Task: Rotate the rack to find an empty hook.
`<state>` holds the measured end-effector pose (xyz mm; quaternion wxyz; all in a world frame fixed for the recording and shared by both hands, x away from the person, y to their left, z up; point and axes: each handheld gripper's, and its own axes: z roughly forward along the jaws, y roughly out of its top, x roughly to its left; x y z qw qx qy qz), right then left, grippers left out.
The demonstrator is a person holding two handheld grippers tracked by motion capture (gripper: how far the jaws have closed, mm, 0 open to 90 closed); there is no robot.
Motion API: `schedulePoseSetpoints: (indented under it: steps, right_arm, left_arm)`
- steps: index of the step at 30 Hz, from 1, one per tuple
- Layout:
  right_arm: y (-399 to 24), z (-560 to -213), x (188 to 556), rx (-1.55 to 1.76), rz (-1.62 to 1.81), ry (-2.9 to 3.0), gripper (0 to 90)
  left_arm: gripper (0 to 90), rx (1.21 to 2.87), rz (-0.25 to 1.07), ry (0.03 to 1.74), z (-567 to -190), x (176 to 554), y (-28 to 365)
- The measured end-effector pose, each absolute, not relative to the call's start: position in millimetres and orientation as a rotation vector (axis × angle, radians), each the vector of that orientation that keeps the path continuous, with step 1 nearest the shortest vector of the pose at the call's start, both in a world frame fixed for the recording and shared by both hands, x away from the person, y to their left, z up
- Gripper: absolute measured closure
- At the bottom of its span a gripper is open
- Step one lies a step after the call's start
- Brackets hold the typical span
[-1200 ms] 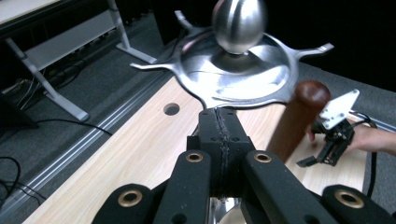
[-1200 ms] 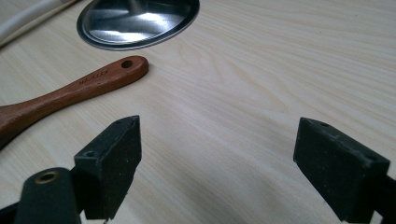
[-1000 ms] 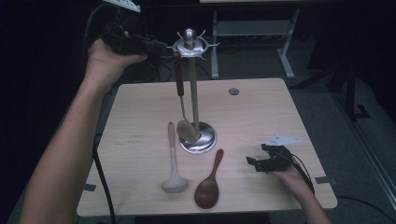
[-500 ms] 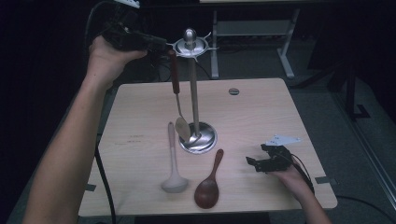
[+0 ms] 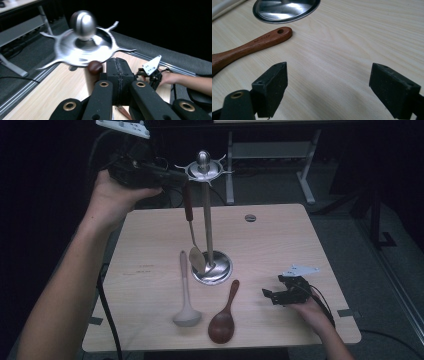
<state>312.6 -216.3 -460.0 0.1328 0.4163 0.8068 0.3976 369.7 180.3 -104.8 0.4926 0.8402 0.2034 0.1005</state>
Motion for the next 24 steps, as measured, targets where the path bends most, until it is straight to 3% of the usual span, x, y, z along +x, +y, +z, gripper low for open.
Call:
schedulePoseSetpoints:
  steps: [6, 24]
  right_arm:
    - [-217.6, -461.0, 313.4, 1.208, 1.146, 2.34, 15.1]
    - [-216.8, -461.3, 313.7, 1.217, 1.137, 2.344, 15.1]
  left_arm:
    - [89.8, 2.082, 0.269, 0.501, -114.1, 373.5, 164.7]
    - [89.9, 2.048, 0.285, 0.556, -118.0, 383.3, 185.2]
